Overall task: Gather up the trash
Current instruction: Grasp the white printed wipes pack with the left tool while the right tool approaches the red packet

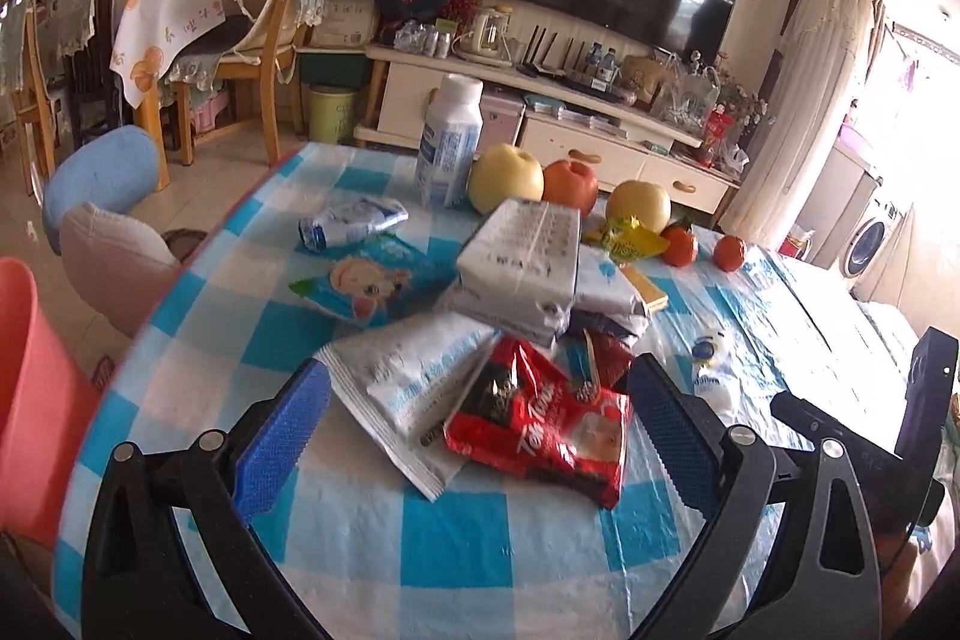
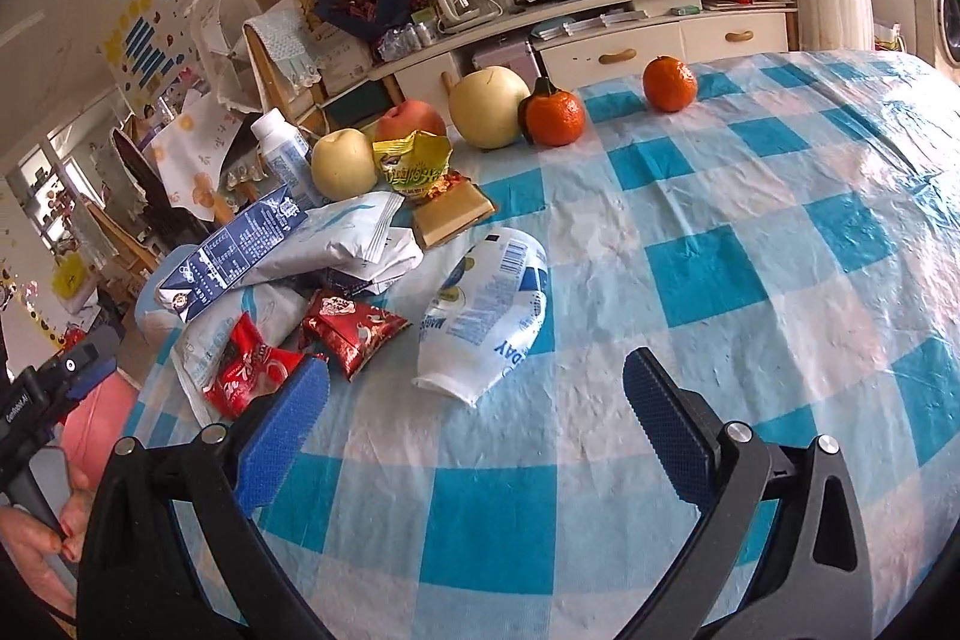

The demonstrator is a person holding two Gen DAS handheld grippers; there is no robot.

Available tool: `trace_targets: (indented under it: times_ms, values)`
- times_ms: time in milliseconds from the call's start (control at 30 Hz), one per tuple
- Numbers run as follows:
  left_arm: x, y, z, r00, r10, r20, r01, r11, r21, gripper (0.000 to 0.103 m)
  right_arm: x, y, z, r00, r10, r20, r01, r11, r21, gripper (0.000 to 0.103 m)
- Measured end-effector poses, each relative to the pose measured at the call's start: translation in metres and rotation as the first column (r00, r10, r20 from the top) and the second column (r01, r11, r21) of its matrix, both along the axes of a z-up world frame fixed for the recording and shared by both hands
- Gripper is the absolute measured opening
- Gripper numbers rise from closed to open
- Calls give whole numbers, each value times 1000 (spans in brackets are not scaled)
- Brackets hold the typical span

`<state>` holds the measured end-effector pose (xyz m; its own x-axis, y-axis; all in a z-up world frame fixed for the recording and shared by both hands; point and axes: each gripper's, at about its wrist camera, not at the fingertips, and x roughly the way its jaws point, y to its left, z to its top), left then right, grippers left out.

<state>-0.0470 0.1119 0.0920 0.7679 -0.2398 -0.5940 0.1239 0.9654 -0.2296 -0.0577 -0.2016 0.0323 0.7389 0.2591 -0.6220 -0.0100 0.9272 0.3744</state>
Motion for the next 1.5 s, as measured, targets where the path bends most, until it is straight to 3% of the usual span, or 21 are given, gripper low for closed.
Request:
trace_targets:
  times_ms: [133, 300, 533, 767, 900, 933, 967, 1133, 1300, 1500]
  values:
    - [25, -5, 12, 997, -60, 40, 58, 997, 45, 98, 17, 3, 1, 1000, 15, 8, -14, 1000, -5, 99]
    - [55, -30, 8, 989, -147, 18, 143, 981, 129, 98, 36, 6, -1, 999, 34, 5, -34, 999, -9, 99]
    - [77, -56, -6, 984, -177, -1, 172, 955, 243, 98, 50, 7, -10, 998, 46, -30, -47, 999, -25, 99]
    - [82, -61, -15, 984, -176, -13, 173, 950, 260, 98, 56, 6, -13, 998, 40, -44, -41, 999, -14, 97]
    - [81, -62, -15, 986, -167, -6, 162, 951, 264, 97, 50, 20, -1, 994, 107, 7, -107, 994, -31, 97]
    - [81, -63, -15, 986, -165, -5, 160, 951, 265, 92, 48, 26, 2, 990, 137, 21, -136, 990, -40, 97]
    - [81, -63, -15, 986, -164, -8, 160, 950, 268, 79, 46, 33, 4, 985, 168, 32, -167, 985, -47, 97]
    - [86, -58, -21, 991, -129, -41, 135, 955, 264, 65, 38, 71, 8, 936, 348, 56, -341, 935, -103, 96]
    - [84, -50, -20, 994, -101, -37, 107, 962, 252, 64, 33, 105, 5, 872, 490, 26, -481, 864, -151, 96]
    - [78, -33, -13, 999, -48, -18, 51, 972, 229, 64, 37, 143, -3, 813, 582, -20, -565, 781, -265, 96]
